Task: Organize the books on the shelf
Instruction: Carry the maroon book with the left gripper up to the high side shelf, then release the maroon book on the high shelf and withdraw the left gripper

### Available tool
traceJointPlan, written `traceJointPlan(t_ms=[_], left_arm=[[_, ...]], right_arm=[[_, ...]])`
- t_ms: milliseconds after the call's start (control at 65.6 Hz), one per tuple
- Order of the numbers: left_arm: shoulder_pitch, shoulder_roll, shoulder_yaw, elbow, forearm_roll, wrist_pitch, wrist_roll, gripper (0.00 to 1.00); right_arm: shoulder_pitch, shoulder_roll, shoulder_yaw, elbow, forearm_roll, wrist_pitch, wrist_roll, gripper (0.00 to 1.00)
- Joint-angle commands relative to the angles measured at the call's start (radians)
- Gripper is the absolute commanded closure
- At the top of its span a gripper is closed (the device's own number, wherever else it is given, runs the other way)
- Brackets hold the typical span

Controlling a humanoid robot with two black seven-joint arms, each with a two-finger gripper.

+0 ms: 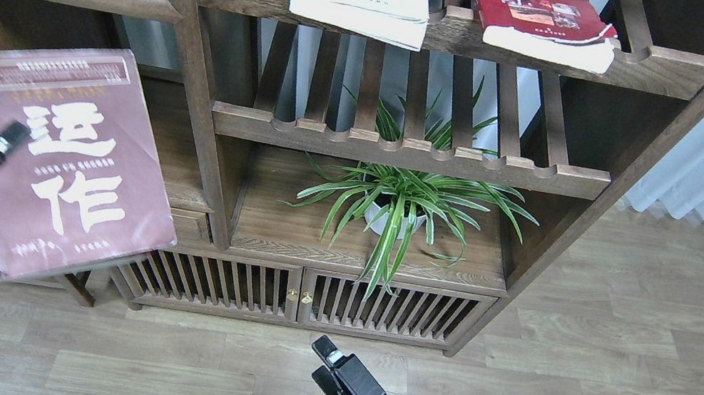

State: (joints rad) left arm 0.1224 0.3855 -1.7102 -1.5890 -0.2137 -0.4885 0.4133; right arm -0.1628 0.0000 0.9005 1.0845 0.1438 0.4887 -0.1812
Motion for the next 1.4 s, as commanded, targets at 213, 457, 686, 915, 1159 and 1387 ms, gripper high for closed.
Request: traceJointPlan(t_ms=[213, 457, 686, 915, 1159, 1387], left_arm=[[-0.199, 0.154, -0.242, 0.03, 0.063, 0.0, 0.062, 0.92], [-0.421, 0.162, -0.279, 0.127, 0.293, 0.0, 0.064, 0.92], [-0.607, 0.162, -0.258, 0.23, 0.471, 0.0, 0.064, 0.91], [-0.862, 0.173, -0.151, 0.363, 0.631, 0.0, 0.065, 0.91], [-1.087, 0.214, -0.011, 0.472, 0.796, 0.0, 0.065, 0.91], [-1.208, 0.248, 0.135, 0.606, 0.827, 0.0, 0.065, 0.91]], right_arm=[[-0.006, 0.0, -0.002, 0.0, -0.003, 0.0, -0.001, 0.0], [-0.009, 0.0, 0.0, 0.0, -0.003, 0.0, -0.001, 0.0], [-0.011, 0.0, 0.002, -0.001, -0.001, 0.0, -0.001, 0.0], [-0.011, 0.0, 0.002, 0.0, -0.001, 0.0, -0.001, 0.0], [-0.011, 0.0, 0.002, 0.0, -0.001, 0.0, 0.0, 0.0], [-0.012, 0.0, -0.002, 0.0, -0.001, 0.0, -0.001, 0.0]])
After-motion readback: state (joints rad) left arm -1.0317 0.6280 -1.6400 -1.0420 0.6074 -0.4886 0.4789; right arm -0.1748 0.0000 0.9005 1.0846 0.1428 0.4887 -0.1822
